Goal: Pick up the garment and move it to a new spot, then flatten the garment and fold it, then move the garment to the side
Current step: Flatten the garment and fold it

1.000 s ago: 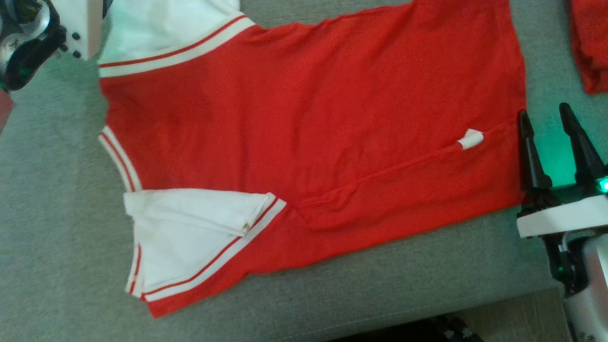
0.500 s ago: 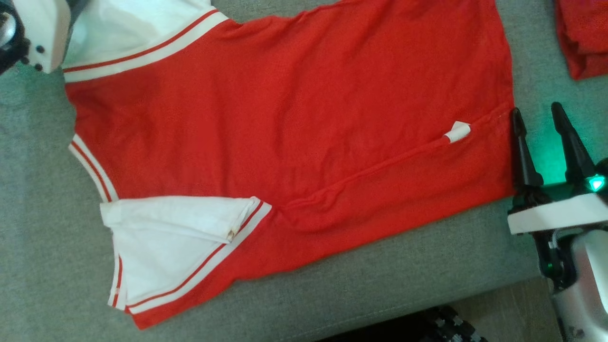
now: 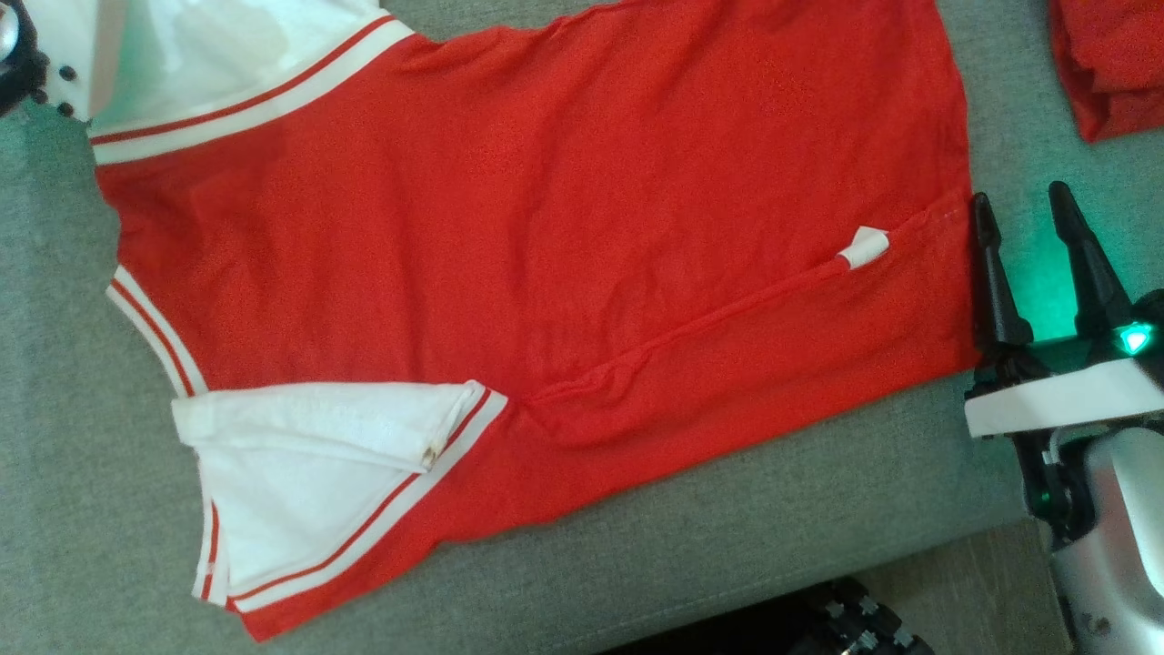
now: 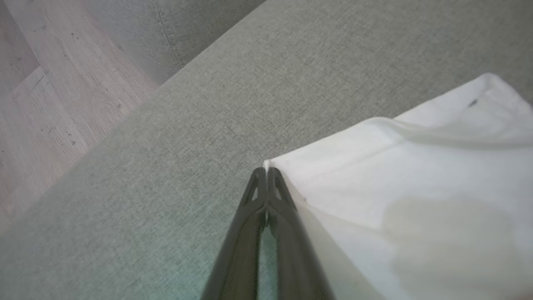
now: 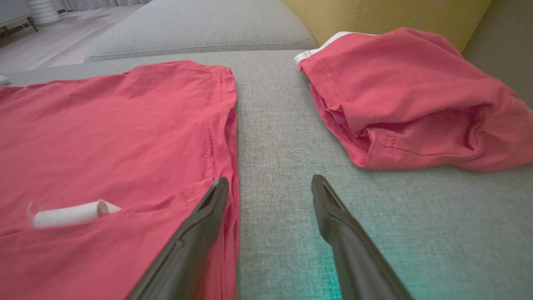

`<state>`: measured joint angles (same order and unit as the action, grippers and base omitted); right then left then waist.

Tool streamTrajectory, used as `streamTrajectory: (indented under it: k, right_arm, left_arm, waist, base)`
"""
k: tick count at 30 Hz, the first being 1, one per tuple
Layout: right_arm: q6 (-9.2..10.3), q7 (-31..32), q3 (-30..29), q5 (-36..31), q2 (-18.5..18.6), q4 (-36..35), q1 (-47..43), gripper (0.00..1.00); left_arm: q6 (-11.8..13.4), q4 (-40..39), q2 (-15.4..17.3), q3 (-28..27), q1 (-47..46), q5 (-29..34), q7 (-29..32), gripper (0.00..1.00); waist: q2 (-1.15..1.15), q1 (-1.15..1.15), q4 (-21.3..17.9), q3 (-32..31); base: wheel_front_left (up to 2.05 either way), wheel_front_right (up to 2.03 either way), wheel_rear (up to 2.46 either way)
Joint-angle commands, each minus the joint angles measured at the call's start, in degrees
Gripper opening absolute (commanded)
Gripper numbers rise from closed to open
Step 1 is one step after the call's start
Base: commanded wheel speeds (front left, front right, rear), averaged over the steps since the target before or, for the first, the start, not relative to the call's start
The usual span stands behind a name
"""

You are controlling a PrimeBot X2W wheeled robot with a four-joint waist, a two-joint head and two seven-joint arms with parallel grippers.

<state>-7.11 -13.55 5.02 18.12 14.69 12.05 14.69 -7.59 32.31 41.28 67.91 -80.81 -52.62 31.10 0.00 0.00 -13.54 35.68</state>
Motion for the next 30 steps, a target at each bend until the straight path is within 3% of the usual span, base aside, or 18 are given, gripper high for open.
streamTrajectory:
  k: [1, 9, 16, 24, 27, 29, 30]
  right_arm:
    - [-0.37, -0.48, 0.64, -0.2, 0.79, -1.13, -0.27, 1.0]
    - [-0.37, 2.83, 2.06, 1.81, 3.25, -0.5, 6.36, 1.0]
    - [-0.37, 14.76, 5.88, 4.93, 6.56, 7.36, 18.39, 1.0]
    - [-0.37, 21.89, 11.29, 7.08, 8.28, 16.1, 27.86, 1.0]
    - [-0.37, 22.39, 12.49, 8.11, 8.55, 18.24, 30.06, 0.94]
    - [-0.37, 22.29, 13.37, 8.08, 8.95, 19.51, 31.32, 0.75]
    - [-0.37, 22.14, 13.76, 8.09, 9.12, 20.09, 31.87, 0.58]
  left_arm:
    - [0.1, -0.26, 2.32, -1.31, -1.85, -0.14, 0.33, 0.0]
    - [0.1, -0.06, 1.4, -0.05, -3.0, -1.35, -4.88, 0.0]
    - [0.1, -1.3, 0.35, 1.57, -4.44, -1.98, -10.4, 0.0]
    - [0.1, -2.88, -0.35, 3.9, -5.59, -2.77, -13.33, 0.0]
    - [0.1, -3.17, -0.57, 4.42, -6.24, -2.78, -13.87, 0.0]
    - [0.1, -3.22, -0.6, 4.69, -6.53, -2.69, -14.2, 0.0]
    - [0.1, -3.23, -0.62, 4.8, -6.62, -2.66, -14.31, 0.0]
  waist:
    - [0.0, 0.0, 0.04, -0.06]
    - [0.0, 0.0, 1.59, -1.66]
    - [0.0, 0.0, 4.01, -3.5]
    - [0.0, 0.0, 6.76, -3.77]
    - [0.0, 0.0, 7.59, -3.25]
    - [0.0, 0.0, 7.93, -3.02]
    - [0.0, 0.0, 8.08, -2.93]
  base:
    - [0.0, 0.0, 0.0]
    - [0.0, 0.0, 0.0]
    - [0.0, 0.0, 0.0]
    - [0.0, 0.0, 0.0]
    - [0.0, 0.0, 0.0]
    - [0.0, 0.0, 0.0]
    - [0.0, 0.0, 0.0]
